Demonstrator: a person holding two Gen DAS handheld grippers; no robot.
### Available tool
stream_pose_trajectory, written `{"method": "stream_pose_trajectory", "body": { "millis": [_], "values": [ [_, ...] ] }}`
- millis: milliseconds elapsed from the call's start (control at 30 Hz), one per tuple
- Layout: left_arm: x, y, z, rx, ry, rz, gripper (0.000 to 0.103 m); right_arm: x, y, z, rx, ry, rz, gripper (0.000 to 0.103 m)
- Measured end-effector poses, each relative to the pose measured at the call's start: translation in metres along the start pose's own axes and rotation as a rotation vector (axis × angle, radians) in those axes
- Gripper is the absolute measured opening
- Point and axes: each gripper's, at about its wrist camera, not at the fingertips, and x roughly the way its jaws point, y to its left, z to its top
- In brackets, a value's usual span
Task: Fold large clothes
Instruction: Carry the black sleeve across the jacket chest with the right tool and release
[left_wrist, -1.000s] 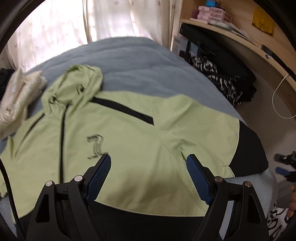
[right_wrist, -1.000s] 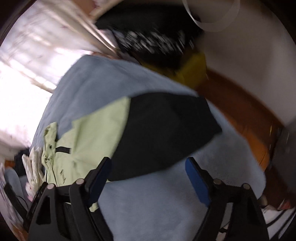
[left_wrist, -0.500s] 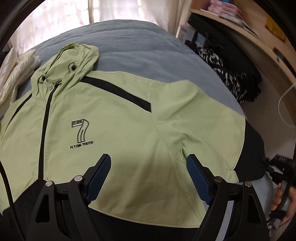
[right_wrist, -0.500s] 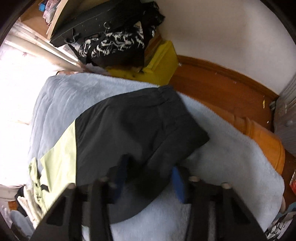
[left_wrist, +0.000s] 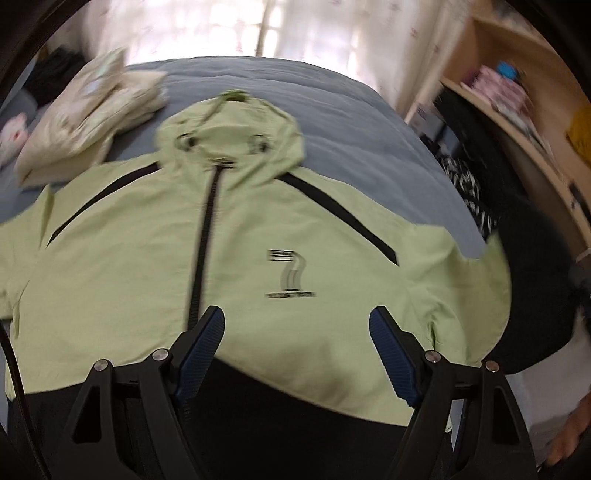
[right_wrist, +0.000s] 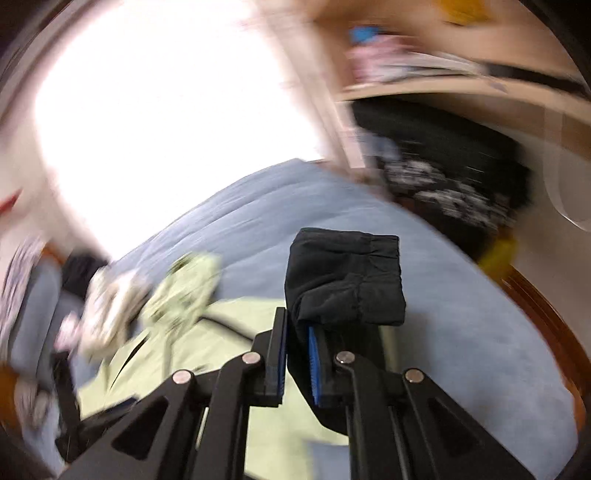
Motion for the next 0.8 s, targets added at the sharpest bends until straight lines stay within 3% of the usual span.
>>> {"method": "stream_pose_trajectory", "body": {
  "millis": [100, 200, 333, 400, 500, 567, 667, 800],
  "values": [
    [-0.009, 0.03, -0.006, -0.028, -0.028, 0.012, 0.079, 0.032, 0.059, -0.028, -0.122, 0.071, 0.052, 0.01],
    [-0.01, 0.048, -0.013, -0.017, -0.033, 0.026, 0.079, 0.073, 0.09, -0.063, -0.176, 0.187, 0.068, 0.013],
    [-0.004, 0.073, -0.027, -0.03, -0.034, 0.038, 0.08, 0.124, 0.101, -0.123, -0.222, 0.363, 0.043, 0.017],
    [0.002, 0.081, -0.034, -0.047, -0.026, 0.03, 0.08, 0.135, 0.097, -0.15, -0.201, 0.44, 0.064, 0.027],
    [0.01, 0.083, -0.042, -0.05, -0.007, 0.017, 0.08, 0.13, 0.1, -0.162, -0.184, 0.443, 0.093, 0.053],
    [0.014, 0.076, -0.047, -0.033, 0.01, -0.004, 0.08, 0.117, 0.1, -0.163, -0.173, 0.431, 0.111, 0.063],
    [0.014, 0.061, -0.051, 0.014, 0.019, -0.038, 0.08, 0.101, 0.093, -0.165, -0.154, 0.425, 0.113, 0.063],
    [0.013, 0.025, -0.055, 0.133, 0.021, -0.083, 0.08, 0.072, 0.082, -0.17, -0.143, 0.385, 0.043, 0.063]
  ]
}}
